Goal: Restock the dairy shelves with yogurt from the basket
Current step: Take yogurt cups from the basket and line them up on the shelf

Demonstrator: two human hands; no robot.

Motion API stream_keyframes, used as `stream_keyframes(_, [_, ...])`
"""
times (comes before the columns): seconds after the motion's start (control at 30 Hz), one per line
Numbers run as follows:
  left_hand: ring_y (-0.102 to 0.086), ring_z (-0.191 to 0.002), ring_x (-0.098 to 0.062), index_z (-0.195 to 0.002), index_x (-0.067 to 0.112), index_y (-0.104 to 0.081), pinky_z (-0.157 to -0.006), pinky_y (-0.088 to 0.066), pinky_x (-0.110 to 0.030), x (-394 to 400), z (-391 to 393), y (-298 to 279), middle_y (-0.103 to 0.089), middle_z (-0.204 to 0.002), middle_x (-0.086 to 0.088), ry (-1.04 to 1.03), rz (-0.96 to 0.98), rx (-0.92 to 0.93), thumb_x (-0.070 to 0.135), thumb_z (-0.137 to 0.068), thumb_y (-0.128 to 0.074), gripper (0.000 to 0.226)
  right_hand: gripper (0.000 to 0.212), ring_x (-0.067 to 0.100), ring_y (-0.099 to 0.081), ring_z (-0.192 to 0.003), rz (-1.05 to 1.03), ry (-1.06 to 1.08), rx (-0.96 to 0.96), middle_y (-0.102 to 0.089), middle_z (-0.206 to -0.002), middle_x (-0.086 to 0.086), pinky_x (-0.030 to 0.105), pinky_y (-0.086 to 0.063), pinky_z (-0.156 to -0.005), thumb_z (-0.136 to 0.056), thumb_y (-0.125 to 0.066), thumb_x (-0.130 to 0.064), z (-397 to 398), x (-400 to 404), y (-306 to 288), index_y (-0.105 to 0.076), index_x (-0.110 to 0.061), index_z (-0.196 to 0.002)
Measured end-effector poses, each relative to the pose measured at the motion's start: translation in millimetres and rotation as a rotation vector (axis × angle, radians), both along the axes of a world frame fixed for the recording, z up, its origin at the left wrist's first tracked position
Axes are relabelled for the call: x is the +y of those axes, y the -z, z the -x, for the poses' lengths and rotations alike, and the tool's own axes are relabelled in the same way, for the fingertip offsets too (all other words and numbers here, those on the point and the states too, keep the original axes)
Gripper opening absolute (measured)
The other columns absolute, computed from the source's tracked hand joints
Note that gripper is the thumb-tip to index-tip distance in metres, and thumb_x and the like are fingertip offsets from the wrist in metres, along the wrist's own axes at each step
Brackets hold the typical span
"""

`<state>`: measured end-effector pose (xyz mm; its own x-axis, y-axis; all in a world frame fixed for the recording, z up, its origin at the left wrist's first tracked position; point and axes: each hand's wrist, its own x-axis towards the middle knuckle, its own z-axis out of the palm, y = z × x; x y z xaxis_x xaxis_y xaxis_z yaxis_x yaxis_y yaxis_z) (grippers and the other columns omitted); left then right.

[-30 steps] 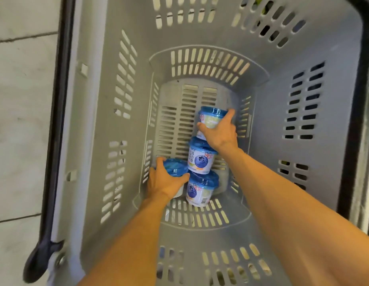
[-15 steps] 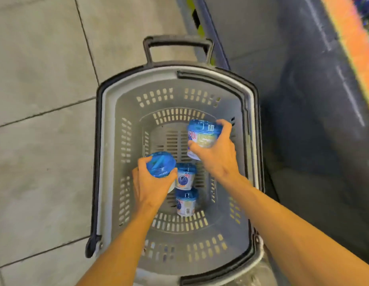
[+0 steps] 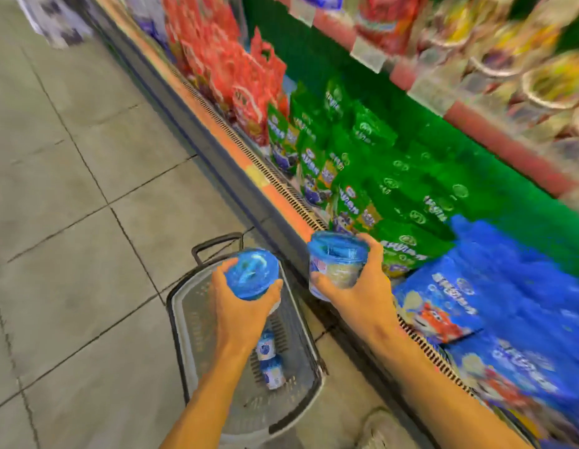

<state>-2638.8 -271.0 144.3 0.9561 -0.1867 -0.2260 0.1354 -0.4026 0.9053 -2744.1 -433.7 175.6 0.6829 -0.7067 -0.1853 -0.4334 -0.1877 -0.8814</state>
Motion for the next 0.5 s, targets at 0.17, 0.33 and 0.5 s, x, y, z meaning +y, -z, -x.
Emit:
stream_keyframes(0.17, [-0.062,-0.108,-0.013,-0.119,0.039,-0.046,-0.096,-0.052,-0.038,-59.3,50.3,-87.7,-0.059,-0.117,0.008,0.158,0.12,-0.046,0.052,-0.046,-0.086,0.084,0.086,-0.002,-0.066,-0.098,0.044,0.213,-0.051,-0.061,-0.112,-0.027,0.03,-0.055,-0.09,-0.069,-0.09,-0.036,83.1,-40.3,-79.2,-0.03,-0.044,-0.131])
stream_keyframes(0.33, [-0.059,-0.116,-0.016,-0.132,0.031,-0.042,-0.102,-0.049,-0.044,-111.5,107.0,-136.3,-0.056,-0.127,0.003,0.393,0.127,-0.034,0.043,-0.049,-0.094,0.098,0.087,-0.002,-0.067,-0.096,0.051,0.408,-0.09,-0.062,-0.111,-0.027,0.033,-0.057,-0.088,-0.069,-0.089,-0.035,166.6,-75.0,-137.8,-0.031,-0.044,-0.134])
stream_keyframes(0.5, [-0.053,-0.123,-0.02,-0.147,0.023,-0.034,-0.104,-0.045,-0.041,-203.3,210.0,-180.1,-0.05,-0.136,0.001,0.711,0.184,-0.048,0.02,-0.061,-0.095,0.106,0.086,-0.006,-0.064,-0.098,0.127,0.674,-0.14,-0.06,-0.116,-0.027,0.017,-0.054,-0.08,-0.069,-0.089,-0.033,296.3,-123.6,-188.7,-0.032,-0.046,-0.132])
